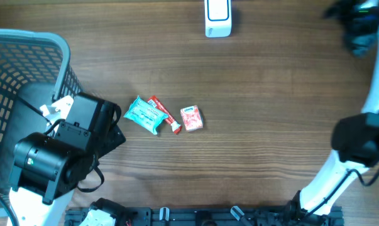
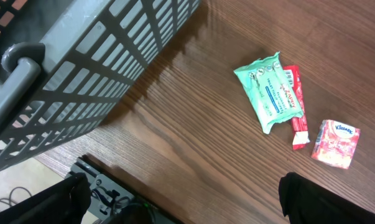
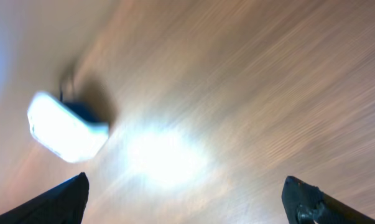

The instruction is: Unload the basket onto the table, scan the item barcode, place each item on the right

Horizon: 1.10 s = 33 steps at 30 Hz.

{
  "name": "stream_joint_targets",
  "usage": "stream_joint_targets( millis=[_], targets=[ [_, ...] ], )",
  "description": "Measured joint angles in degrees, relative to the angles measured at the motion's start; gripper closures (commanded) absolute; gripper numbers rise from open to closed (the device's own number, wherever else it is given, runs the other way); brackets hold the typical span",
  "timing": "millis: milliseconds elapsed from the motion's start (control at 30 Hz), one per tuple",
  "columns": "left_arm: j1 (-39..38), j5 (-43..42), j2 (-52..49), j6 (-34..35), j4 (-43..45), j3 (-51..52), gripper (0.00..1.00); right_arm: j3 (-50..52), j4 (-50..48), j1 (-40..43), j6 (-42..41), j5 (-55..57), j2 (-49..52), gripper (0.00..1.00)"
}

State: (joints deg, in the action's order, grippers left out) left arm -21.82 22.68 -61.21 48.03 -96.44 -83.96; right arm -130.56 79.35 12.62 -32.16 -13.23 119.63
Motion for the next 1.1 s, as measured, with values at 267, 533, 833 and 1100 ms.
stream_joint_targets(
  millis=[267,533,833,1100],
  targets=[
    [0.0,0.0,0.0,0.0,0.0,0.0,0.00,8.1,12.6,-28.4,0.8,-2.7,0.3,0.00],
    [0.0,0.0,0.0,0.0,0.0,0.0,0.00,35.0,9.1,-36.1,-6.8,1.4,-16.5,0.00],
    [0.0,0.0,0.0,0.0,-0.1,0.0,0.00,68.9,-38.4,-39.1,-29.7,-11.7,-24.0,0.20],
    [0.0,0.0,0.0,0.0,0.0,0.0,0.00,71.2,-46.8,-50.1,-45.6,-5.0,-24.1,0.36]
  ],
)
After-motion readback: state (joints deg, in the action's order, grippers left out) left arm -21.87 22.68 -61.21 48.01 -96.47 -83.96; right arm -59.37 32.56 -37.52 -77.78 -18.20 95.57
